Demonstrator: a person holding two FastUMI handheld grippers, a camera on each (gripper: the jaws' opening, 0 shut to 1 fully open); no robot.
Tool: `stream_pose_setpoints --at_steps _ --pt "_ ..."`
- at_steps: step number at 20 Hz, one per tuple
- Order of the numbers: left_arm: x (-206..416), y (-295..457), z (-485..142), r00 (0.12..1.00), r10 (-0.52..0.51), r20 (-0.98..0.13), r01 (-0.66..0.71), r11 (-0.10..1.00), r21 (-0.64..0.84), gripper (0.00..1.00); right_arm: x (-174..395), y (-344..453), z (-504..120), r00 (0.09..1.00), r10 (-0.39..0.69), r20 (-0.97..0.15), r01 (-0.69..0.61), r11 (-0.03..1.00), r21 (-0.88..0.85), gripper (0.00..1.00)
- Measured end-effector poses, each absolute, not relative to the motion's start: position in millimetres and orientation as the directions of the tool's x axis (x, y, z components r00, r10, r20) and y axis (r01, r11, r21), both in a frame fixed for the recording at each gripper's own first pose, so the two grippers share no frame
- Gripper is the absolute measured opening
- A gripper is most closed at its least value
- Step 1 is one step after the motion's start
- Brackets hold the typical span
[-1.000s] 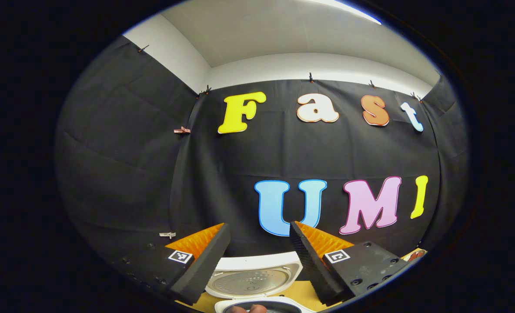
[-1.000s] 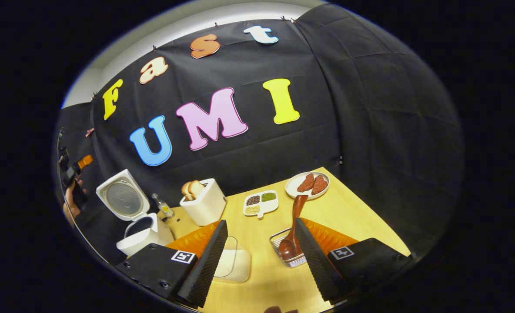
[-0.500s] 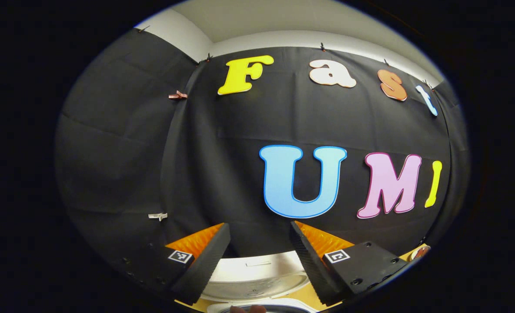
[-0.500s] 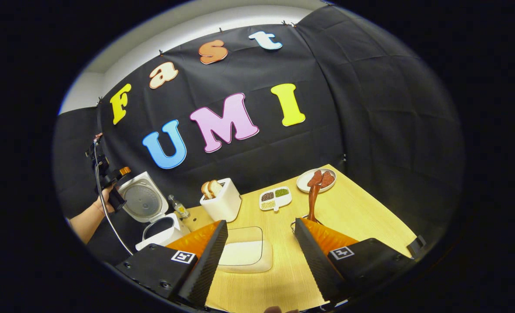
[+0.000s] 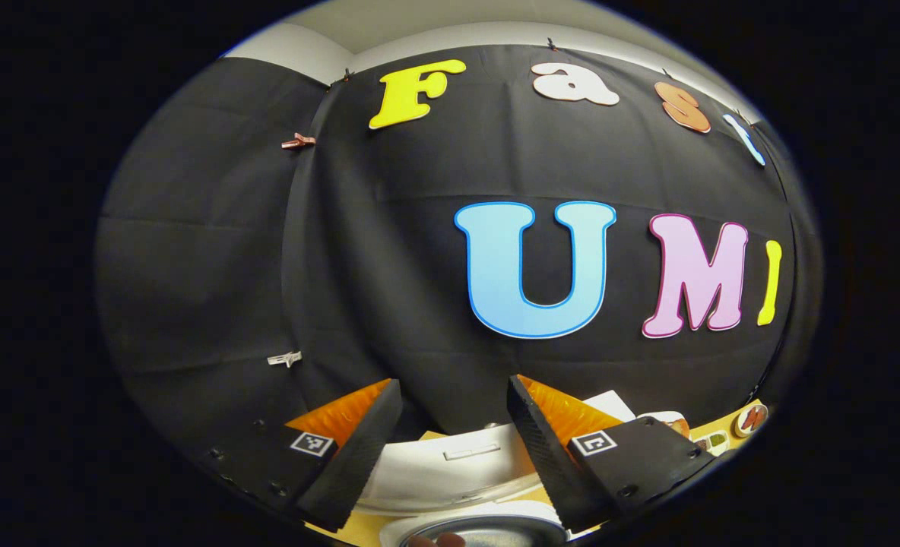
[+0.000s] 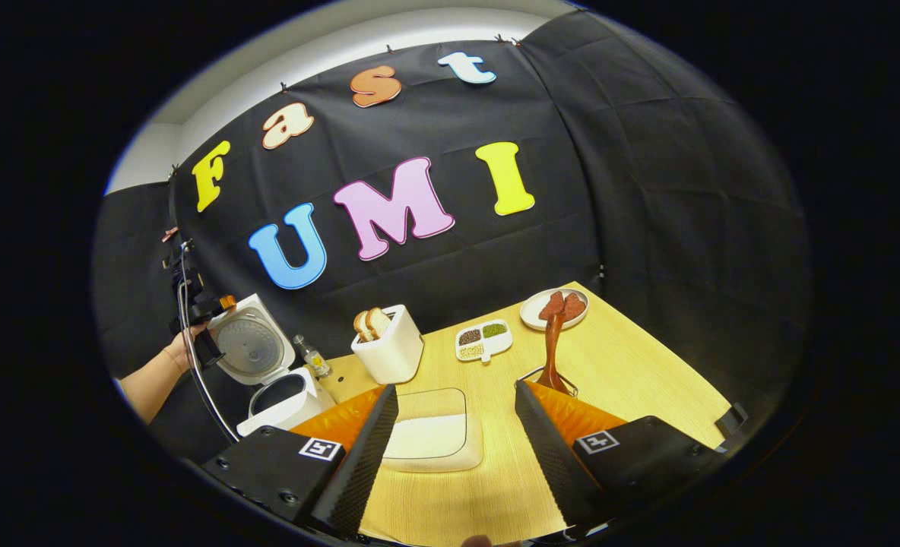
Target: Close the left gripper, press the button to open the rice cooker; take a wooden spoon from the chopstick holder with the right hand, scoop a spoonful of rice and pour it into the rice cooker, then put the wooden spoon back into the chopstick holder.
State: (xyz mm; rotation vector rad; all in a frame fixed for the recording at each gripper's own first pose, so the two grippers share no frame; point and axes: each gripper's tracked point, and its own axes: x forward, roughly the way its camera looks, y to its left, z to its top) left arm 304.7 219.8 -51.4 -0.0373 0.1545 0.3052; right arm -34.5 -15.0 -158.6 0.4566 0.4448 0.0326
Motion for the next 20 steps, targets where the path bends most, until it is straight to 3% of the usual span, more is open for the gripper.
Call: stream_pose_setpoints --at_steps 6,11,14,20 --pt "244 175 -75 0.934 0.286 -0.215 -0.299 0.954 -0.026 0.96 -18 -2 -164 0.893 0.181 -0.411 0.040 0.880 0.473 0.96" --pt "200 132 -132 0.906 0.258 -0.336 -0.290 0.956 -0.046 0.98 -11 3 -155 0.895 0.213 -0.391 -0.008 0.886 0.464 0.96" --pt "183 117 -160 0.902 0.253 -0.350 -0.287 0.957 -0.048 0.95 -12 5 -152 0.893 0.221 -0.393 -0.023 0.893 0.449 0.96" --pt "167 100 -204 0.885 0.233 -0.403 -0.261 0.965 -0.017 0.99 -13 7 -143 0.895 0.224 -0.386 -0.038 0.900 0.434 0.96"
